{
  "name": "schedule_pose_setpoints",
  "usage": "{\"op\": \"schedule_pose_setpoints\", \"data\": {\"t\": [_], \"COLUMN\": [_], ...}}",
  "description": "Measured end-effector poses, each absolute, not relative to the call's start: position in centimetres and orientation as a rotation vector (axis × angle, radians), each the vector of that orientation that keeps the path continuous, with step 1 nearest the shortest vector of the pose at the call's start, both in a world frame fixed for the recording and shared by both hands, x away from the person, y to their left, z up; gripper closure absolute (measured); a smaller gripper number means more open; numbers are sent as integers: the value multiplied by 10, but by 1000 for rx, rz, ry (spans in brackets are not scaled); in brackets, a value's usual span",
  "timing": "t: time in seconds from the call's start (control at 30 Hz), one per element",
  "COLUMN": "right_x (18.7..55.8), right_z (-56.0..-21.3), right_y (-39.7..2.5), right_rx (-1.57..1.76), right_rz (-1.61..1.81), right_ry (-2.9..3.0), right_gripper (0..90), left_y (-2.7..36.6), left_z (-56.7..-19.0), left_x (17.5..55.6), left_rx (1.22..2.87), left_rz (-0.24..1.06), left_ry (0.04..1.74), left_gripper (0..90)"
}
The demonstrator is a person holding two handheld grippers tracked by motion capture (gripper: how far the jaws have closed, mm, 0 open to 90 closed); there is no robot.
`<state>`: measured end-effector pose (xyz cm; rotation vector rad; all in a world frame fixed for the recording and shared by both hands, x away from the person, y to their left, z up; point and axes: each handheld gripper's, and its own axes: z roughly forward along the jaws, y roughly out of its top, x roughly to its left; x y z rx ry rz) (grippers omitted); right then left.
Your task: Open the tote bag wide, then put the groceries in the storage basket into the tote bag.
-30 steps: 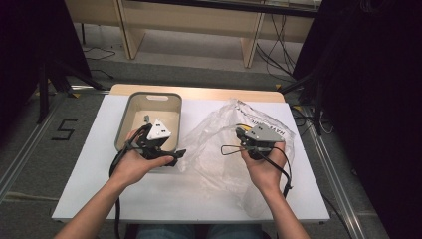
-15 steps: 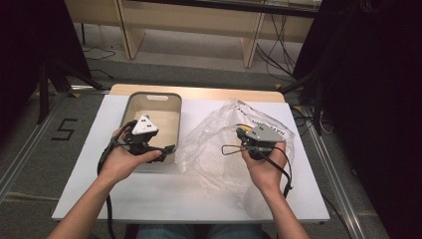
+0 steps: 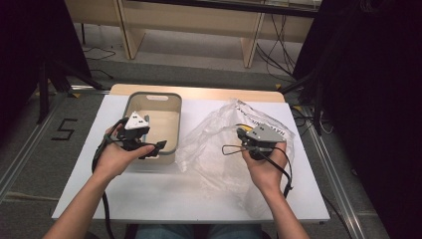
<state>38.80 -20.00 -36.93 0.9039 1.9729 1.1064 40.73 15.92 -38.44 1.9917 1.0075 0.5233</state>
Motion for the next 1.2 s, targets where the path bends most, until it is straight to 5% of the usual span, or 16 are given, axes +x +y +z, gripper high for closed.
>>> {"op": "schedule_pose_setpoints", "data": {"t": [1.2], "right_x": [386], "right_z": [-369], "right_y": [-201], "right_rx": [909], "right_rz": [1109], "right_ry": [1974], "right_gripper": [900], "left_y": [167], "left_z": [-389], "left_x": [413], "left_rx": [1994], "left_rz": [553], "left_ry": [1061], "left_gripper": [244]}}
